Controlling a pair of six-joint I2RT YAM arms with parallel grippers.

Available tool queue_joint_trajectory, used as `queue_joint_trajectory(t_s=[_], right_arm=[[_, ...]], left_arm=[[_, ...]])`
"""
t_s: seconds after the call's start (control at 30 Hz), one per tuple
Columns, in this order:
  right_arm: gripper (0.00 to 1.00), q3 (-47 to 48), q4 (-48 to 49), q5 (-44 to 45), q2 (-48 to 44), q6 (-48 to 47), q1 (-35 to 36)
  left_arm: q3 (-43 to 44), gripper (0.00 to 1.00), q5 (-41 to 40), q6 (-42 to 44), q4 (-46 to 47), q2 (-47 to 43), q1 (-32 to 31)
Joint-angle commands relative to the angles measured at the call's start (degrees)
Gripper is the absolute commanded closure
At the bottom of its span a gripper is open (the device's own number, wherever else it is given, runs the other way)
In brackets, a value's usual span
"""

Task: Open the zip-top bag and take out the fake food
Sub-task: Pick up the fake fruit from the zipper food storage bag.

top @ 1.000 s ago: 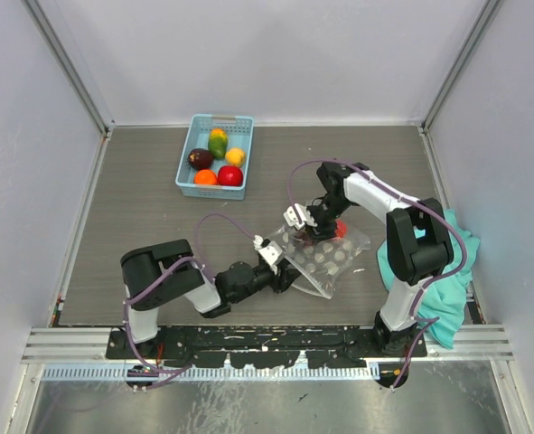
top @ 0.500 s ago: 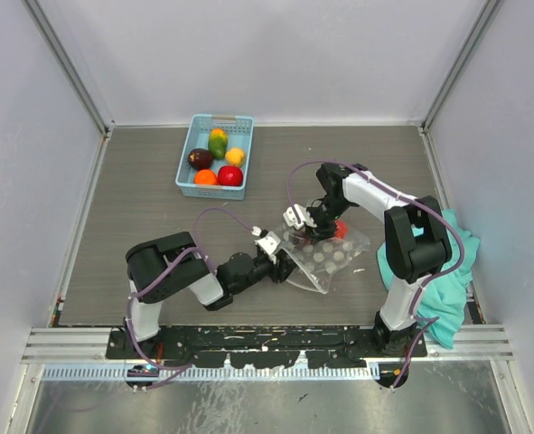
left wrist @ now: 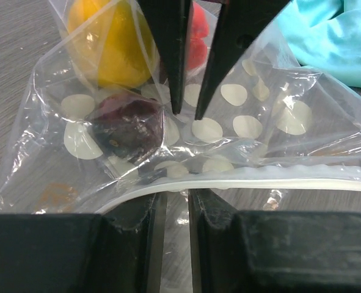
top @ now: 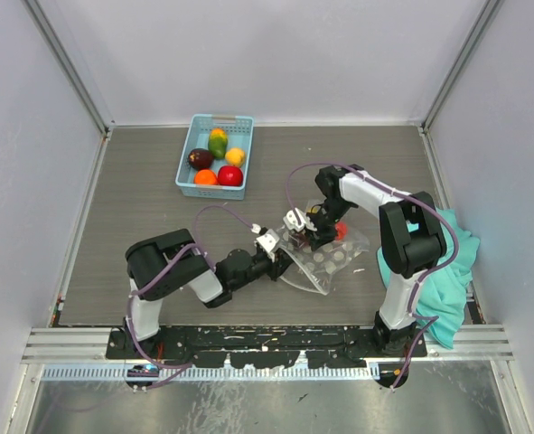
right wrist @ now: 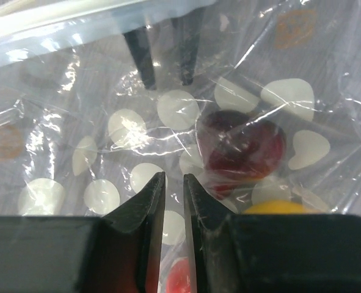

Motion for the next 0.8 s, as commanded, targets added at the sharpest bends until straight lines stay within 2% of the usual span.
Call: queue_joint_trajectory(t_s=[0.0, 0.23, 0.43, 0.53, 0.77], right_arm=[[0.76, 2.37, -5.22, -3.35, 0.07, -2.98, 0.58], [0.65, 4.16, -7.86, -5.55, -2.56, -2.8, 0.38], [0.59, 5.65, -6.64, -5.41, -6.8, -1.37, -1.43], [0.52, 5.76, -3.69, -3.96, -7.75, -1.68, -1.5], [0.44, 9.46, -1.4, -0.6, -4.98, -8.47, -1.2]], left_arm=[[0.33, 0.8, 1.65, 1.4, 4.59, -2.61, 1.35], [-0.64, 0.81, 3.91, 2.1, 3.32, -5.42, 2.6], [-2.5, 0.8, 5.87, 0.98, 3.15, -6.3, 2.55], [-2.84, 0.79, 6.87, 0.35, 3.15, -6.13, 2.62], [-2.09, 0.79, 8.55, 0.23, 3.18, -5.4, 2.66]])
